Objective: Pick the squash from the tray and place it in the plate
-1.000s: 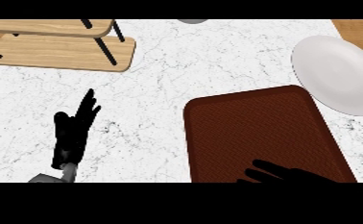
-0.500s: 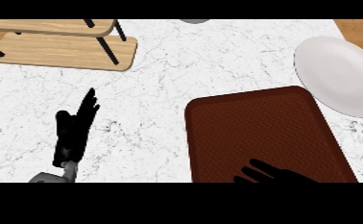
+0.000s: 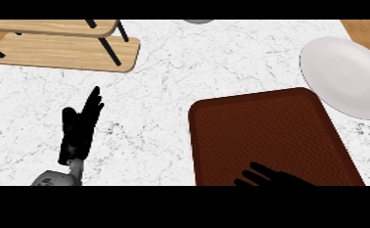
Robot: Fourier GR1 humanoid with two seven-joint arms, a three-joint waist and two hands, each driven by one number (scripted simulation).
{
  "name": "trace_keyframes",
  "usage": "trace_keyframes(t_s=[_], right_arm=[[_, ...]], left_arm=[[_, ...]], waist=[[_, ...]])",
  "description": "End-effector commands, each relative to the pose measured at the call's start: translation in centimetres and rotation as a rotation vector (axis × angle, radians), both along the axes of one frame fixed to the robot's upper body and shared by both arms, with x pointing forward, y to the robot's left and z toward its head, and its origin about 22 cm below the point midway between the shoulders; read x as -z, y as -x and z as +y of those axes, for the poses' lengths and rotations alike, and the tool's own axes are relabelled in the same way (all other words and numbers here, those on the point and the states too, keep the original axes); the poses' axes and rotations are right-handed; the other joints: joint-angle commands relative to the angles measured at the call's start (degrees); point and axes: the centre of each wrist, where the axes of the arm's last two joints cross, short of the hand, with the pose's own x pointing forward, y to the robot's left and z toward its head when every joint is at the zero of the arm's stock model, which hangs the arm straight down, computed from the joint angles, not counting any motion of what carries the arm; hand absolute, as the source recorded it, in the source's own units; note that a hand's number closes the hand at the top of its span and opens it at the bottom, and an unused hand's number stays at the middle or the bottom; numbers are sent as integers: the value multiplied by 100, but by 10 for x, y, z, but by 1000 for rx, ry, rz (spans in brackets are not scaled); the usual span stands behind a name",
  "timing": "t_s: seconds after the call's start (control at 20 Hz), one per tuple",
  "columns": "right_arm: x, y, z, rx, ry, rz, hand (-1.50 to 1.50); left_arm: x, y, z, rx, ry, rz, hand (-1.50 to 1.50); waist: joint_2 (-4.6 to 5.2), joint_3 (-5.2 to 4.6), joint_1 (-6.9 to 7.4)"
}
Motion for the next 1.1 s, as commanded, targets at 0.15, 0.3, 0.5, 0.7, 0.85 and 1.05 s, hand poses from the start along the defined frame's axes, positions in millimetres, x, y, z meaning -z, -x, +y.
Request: trace_keyframes(t_s=[0.15,0.3,0.5,0.7,0.85,1.05], right_arm=[[25,-2,2,15,11,22,-150],[25,4,-4,10,36,9,-150],[44,7,10,14,25,-6,150],[24,-16,2,-81,-11,-46,150],[27,-8,0,-120,-16,-57,150],[25,-9,-5,-103,-73,-139,150]], left_arm=[[0,12,3,1,5,10,0],[0,7,23,13,5,-14,0],[-19,7,9,-5,12,14,0],[0,6,3,6,9,7,0],[4,7,13,6,-5,-8,0],[-10,4,-3,-6,-17,-3,0]], waist=[[0,1,17],[-2,0,0],[-4,1,9],[1,0,10],[-1,-1,3],[-6,2,-5]])
